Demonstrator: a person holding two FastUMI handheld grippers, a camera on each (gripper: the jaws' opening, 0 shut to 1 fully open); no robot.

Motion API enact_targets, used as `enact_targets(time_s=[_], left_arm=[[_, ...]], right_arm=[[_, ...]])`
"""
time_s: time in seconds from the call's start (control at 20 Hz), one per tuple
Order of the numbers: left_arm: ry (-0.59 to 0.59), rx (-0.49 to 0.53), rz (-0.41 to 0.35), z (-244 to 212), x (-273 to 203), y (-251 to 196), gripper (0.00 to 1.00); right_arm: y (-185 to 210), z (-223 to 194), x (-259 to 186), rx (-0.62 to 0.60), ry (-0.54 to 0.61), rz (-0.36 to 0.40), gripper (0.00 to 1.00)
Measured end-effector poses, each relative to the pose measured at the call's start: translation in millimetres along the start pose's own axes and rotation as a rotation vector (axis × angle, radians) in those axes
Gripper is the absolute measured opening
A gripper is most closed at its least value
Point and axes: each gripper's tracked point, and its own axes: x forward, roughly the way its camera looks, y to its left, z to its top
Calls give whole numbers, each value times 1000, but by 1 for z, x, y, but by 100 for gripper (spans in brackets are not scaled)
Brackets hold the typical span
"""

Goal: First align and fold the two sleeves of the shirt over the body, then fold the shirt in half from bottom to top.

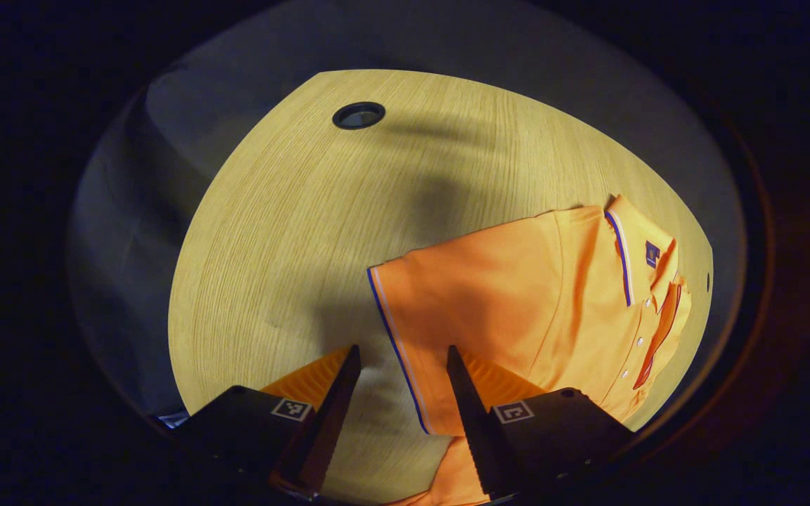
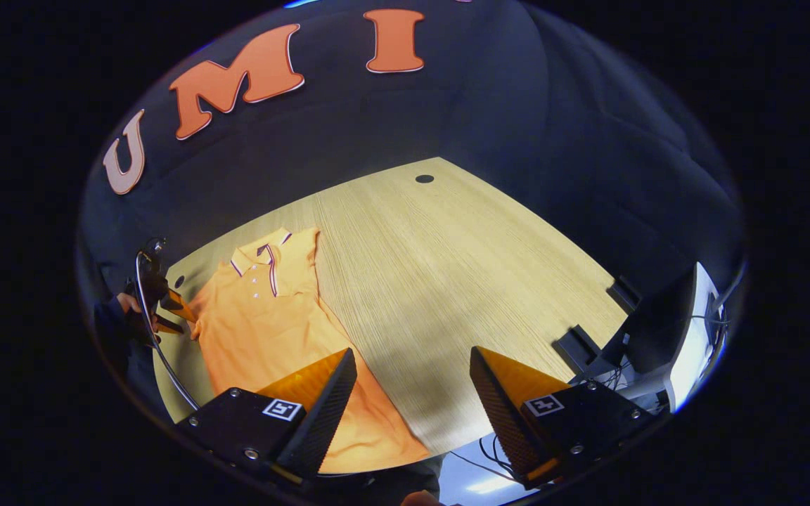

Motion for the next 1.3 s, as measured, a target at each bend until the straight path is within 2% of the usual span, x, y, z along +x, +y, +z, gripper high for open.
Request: enact_targets(time_s=[0.05,0.2,0.25,0.3,0.35,0.45,0.6,0.75,0.9,1.1,1.3], left_arm=[[1,0,-1,-1,4,-2,63],[-40,-7,-13,5,3,0,63],[-35,1,-19,2,3,-1,31],[-48,30,-25,3,2,-1,27],[-74,52,-51,10,2,-5,27],[-92,117,-59,6,2,-6,8],[-96,123,-110,7,-3,-10,7],[-136,106,-124,13,-10,-9,8],[-179,143,-127,21,-28,-13,8],[-250,210,-157,35,-57,-40,8],[-272,271,-190,34,-70,-77,7]], right_arm=[[2,-3,1,6,4,5,99],[4,-6,1,18,9,15,99],[4,-7,1,21,10,16,99],[5,-8,1,20,10,21,99],[5,-9,2,20,10,20,99],[5,-10,2,22,15,22,99],[4,-10,2,34,20,21,99],[1,-8,1,37,21,14,99],[-9,-10,0,37,26,19,99],[-8,-9,3,32,34,27,99],[-12,-10,1,29,31,35,99]])
